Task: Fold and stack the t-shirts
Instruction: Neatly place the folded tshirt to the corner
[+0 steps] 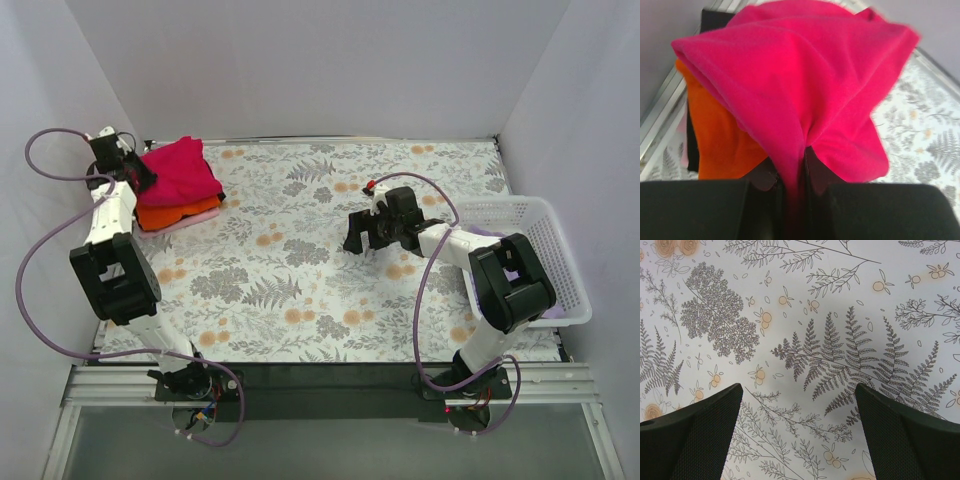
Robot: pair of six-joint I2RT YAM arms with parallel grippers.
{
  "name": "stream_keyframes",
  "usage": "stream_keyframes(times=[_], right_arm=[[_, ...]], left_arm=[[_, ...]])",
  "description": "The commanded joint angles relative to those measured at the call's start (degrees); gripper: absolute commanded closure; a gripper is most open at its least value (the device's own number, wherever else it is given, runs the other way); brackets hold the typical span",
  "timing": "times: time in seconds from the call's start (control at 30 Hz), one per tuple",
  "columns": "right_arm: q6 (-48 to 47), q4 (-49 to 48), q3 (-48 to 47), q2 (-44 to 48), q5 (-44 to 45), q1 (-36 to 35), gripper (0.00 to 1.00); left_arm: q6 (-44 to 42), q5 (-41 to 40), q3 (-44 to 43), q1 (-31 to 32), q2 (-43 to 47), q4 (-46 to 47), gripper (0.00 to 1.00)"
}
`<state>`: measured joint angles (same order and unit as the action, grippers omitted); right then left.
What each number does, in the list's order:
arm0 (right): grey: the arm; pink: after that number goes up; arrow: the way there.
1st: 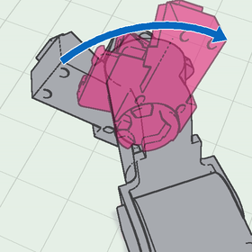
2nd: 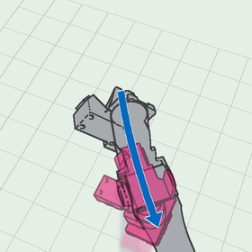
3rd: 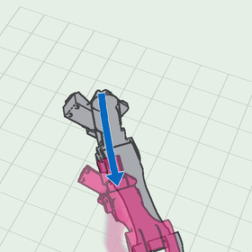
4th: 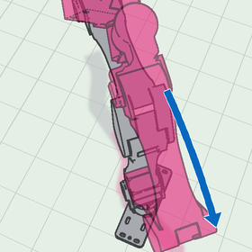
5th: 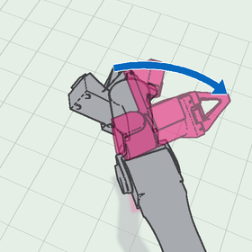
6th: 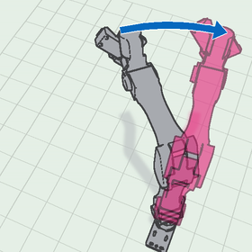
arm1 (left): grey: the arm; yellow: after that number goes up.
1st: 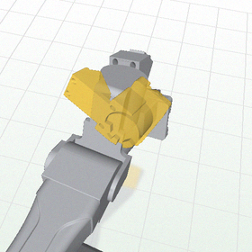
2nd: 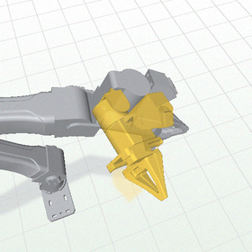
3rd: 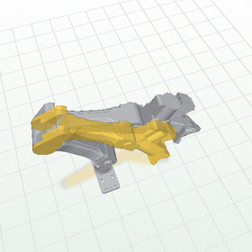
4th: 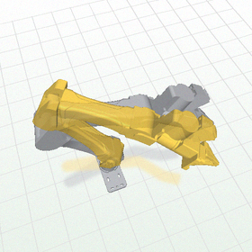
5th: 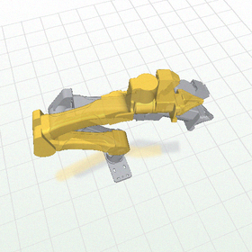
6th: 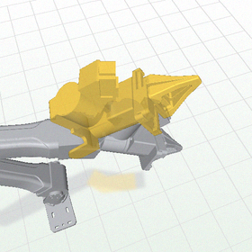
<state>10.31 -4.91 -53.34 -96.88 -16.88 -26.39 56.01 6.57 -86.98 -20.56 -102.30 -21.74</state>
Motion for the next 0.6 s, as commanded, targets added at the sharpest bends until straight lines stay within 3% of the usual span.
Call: stream_keyframes(times=[0.0,0.2,0.3,0.33,0.43,0.5,0.57], right_arm=[[-0.1,-2.2,-0.7,1.2,-0.6,-0.3,0.15],[-0.1,-2.1,-0.4,2.5,-0.7,-0.4,0.15],[-0.2,-2.1,0.2,3.8,-0.1,-0.5,0.15],[-0.2,-2.0,0.1,4.1,0.0,-0.5,0.15],[-0.3,-1.9,0.5,5.2,0.4,-0.5,0.15],[-0.3,-1.9,0.6,6.1,0.7,-0.4,0.14],[-0.4,-1.8,0.7,6.4,0.7,-0.5,0.14]], left_arm=[[1.5,-5.7,4.1,-0.6,3.8,0.7,1.00],[3.8,-8.1,10.6,-1.2,2.6,4.3,1.00],[4.2,-7.9,9.9,-1.3,1.1,4.2,0.90],[4.3,-8.1,9.6,-1.2,1.0,4.2,0.75],[4.6,-9.6,8.9,-1.2,1.1,4.3,0.61],[5.0,-9.9,8.5,-1.3,1.8,4.3,0.45],[5.7,-9.8,8.3,-1.2,3.3,4.4,0.02]])
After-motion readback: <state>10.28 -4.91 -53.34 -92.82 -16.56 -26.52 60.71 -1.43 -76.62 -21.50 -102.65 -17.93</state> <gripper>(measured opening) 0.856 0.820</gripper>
